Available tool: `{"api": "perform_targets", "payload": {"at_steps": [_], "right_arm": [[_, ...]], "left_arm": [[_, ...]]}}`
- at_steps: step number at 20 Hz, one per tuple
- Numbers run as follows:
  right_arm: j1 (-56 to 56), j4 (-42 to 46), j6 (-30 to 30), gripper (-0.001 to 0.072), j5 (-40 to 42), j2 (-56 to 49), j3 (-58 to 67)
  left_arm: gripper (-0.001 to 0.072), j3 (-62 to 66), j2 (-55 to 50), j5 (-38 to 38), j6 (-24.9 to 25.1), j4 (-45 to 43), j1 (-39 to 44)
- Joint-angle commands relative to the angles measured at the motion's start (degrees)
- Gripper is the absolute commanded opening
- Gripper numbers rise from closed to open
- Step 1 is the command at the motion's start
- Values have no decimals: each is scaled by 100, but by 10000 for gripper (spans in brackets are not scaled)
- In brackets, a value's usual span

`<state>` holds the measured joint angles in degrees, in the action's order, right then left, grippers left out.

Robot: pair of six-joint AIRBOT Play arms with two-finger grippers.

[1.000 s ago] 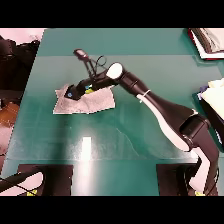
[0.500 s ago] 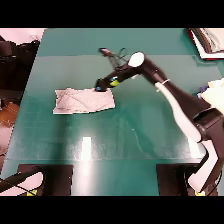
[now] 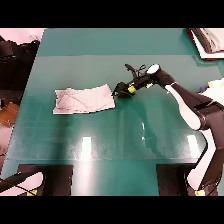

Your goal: Fold the shirts.

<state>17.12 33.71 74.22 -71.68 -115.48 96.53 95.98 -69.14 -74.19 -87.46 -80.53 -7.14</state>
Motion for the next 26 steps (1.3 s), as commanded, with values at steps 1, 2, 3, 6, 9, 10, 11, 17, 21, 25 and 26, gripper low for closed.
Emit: {"api": "perform_targets", "payload": {"at_steps": [1, 2, 3, 6, 9, 10, 11, 17, 21, 25, 26], "right_arm": [[260, -267, 35, 561, 313, -326, 214], [361, -267, 37, 561, 433, -387, 326], [461, -271, 55, 560, 468, -463, 459], [732, -271, 61, 556, 645, -586, 728], [949, -275, 48, 222, 1058, -584, 745], [994, -280, -22, 97, 1126, -584, 748], [1038, -280, -146, 13, 1128, -579, 748], [481, -26, -251, 8, 960, 393, 745], [-490, 1364, -111, 8, 955, 1757, 745], [-1808, 1834, 42, 8, 671, 2533, 745], [-2173, 1978, 101, 8, 662, 2673, 745]], "left_arm": [[22, -9, 4, -92, 2, 20, -4], [22, -20, 2, -136, 4, 20, -4], [22, -44, -2, -179, 11, 20, -4], [23, -155, -2, -251, 50, 28, -4], [22, -286, -2, -293, 50, 168, -4], [22, -330, -2, -297, 50, 219, -4], [22, -356, -2, -302, 52, 243, -4], [23, -391, 0, -297, 96, 280, -4], [23, -391, -2, -284, 98, 295, -4], [23, -391, 0, -302, 92, 407, -4], [22, -391, -2, -299, 92, 476, -4]]}}
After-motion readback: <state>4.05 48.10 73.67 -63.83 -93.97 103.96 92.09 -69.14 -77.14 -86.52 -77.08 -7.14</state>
